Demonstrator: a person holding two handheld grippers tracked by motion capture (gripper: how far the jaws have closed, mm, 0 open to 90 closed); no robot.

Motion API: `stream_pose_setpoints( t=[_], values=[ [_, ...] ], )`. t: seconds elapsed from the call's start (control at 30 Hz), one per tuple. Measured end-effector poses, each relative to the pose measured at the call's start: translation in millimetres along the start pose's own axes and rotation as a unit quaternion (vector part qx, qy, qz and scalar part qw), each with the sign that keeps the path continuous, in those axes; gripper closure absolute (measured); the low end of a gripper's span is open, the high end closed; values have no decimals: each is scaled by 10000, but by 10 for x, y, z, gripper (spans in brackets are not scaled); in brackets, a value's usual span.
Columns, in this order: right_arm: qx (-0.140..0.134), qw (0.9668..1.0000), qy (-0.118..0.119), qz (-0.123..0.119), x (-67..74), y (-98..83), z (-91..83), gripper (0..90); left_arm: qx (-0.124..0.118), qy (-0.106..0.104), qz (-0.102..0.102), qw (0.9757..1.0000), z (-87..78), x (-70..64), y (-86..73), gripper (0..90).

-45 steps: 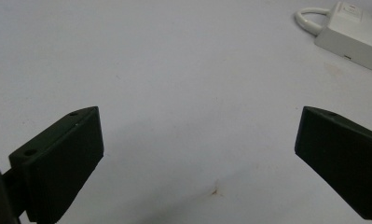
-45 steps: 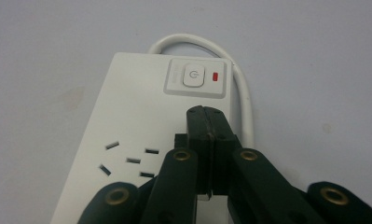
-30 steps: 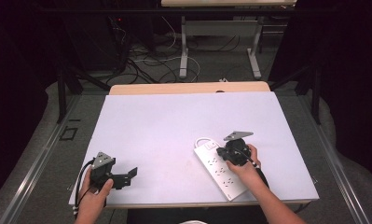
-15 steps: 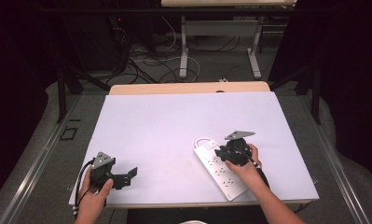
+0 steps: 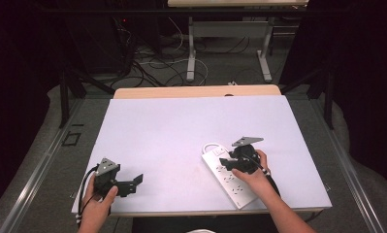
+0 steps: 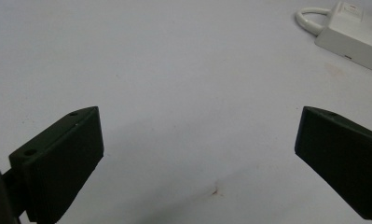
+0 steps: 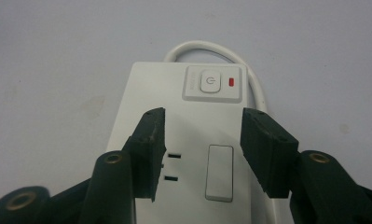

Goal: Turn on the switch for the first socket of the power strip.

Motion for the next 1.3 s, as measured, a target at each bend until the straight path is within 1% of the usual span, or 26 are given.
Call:
stream_pose_setpoints(
  t=[0.03,0.1,0.2,0.33,0.37,0.43,0.47,0.57,0.63,0.67,0.7,0.77,0.93,1.1,1.23,1.27,1.3],
  values=[
    [15,10000,3,30,4,-3,-1,457,-1,2,2,10000,0,1,0,9],
    [-32,10000,-5,-7,6,8,-3,417,18,-5,3,10000,-1,2,-1,9],
    [13,10000,-18,68,18,3,-21,375,23,-14,5,10000,1,1,0,9],
    [-14,10000,-34,78,10,10,-32,320,13,-17,-4,10000,4,-6,6,9],
    [22,10000,-11,90,7,5,-39,317,14,-22,-7,10000,6,-9,7,9],
    [20,9997,99,212,22,0,-42,315,-10,0,-26,10000,12,-10,8,9],
    [21,9997,114,213,25,-4,-42,308,17,-7,-23,10000,11,-8,4,9],
    [23,9999,29,138,19,-6,-48,288,36,-6,-11,10000,12,7,-3,9],
    [-17,9998,0,180,13,6,-53,237,38,14,-54,10000,3,13,-6,9],
    [-60,9999,-23,159,4,17,-56,217,10,9,-79,10000,3,11,-3,9],
    [-80,9998,-33,158,0,23,-60,195,-39,-4,-88,10000,8,9,1,9],
    [-93,9997,-39,205,2,29,-71,153,-29,-6,-84,10000,5,6,-3,9],
    [-86,9997,-91,217,-5,32,-99,128,-13,-15,-53,10000,-10,4,-6,9],
    [-71,9998,-76,170,16,42,-92,13,-18,4,-55,10000,-15,3,-8,9],
    [-64,9999,-93,110,30,52,-86,0,-39,8,-59,10000,-21,6,-11,9],
    [79,9998,-101,119,35,35,-103,0,-24,16,-60,10000,-25,8,-13,9],
    [5,9999,-103,132,38,47,-97,0,-27,17,-63,10000,-26,8,-13,9]
  ],
)
Point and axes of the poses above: each handheld gripper's, and its own axes: z roughly forward along the jaws, y roughly out of its top, x roughly to its left, the point moved 8 cm from there along z, roughly forward along the jaws, and after that the axes turned 9 degrees about x, right-handed, at the moved point
